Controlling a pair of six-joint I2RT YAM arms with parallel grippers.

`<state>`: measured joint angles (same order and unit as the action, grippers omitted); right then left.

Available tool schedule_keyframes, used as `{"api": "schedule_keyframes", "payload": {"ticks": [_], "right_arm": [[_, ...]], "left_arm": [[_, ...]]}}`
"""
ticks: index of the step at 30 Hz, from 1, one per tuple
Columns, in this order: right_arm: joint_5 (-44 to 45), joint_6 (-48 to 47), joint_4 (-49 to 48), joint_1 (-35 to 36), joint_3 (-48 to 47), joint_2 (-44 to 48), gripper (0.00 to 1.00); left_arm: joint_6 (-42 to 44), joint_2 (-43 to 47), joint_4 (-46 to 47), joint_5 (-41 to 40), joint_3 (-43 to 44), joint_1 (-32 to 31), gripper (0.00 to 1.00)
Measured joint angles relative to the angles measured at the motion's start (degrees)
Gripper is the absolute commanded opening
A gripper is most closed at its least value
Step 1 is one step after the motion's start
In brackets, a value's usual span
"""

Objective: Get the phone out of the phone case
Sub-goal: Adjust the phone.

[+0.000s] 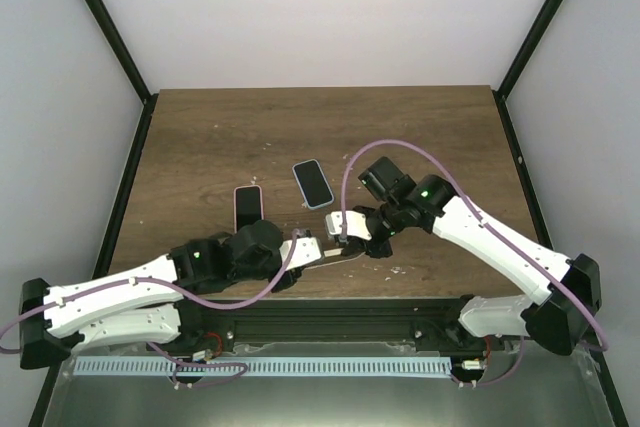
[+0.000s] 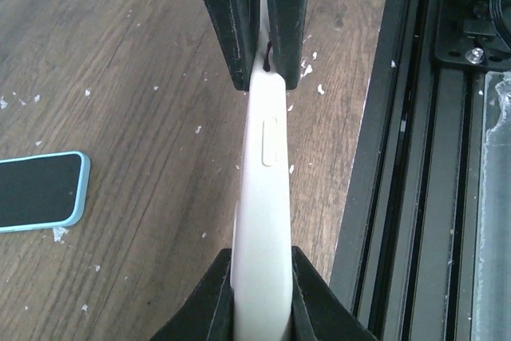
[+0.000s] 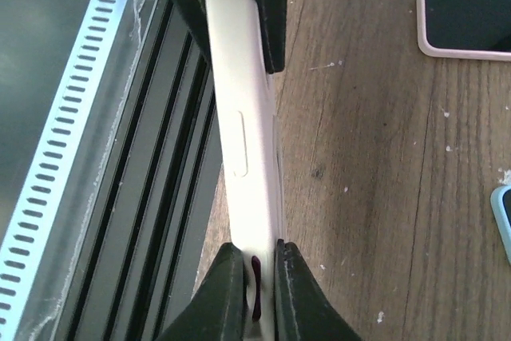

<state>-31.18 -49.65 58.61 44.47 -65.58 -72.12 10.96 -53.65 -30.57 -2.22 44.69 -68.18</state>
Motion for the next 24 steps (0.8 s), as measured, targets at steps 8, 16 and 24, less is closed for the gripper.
{"api": "schedule_keyframes", "payload": {"ticks": [8, 16, 24], "right_arm": [[-0.8, 0.5, -2.1, -4.3, 1.2, -0.9, 0.01], [-22.9, 11.0, -10.0, -26.0, -2.9, -7.1, 0.01], [-42.4, 35.0, -33.3, -30.5, 14.1, 2.2, 0.01]], "left_arm": [[-6.3, 1.1, 4.5, 1.3, 1.3, 6.6, 0.75], [-27.6, 2.4, 23.0, 3.1, 0.5, 20.5, 0.73], [-40.8, -4.5, 39.7, 14.0, -4.0, 24.1, 0.66]]}}
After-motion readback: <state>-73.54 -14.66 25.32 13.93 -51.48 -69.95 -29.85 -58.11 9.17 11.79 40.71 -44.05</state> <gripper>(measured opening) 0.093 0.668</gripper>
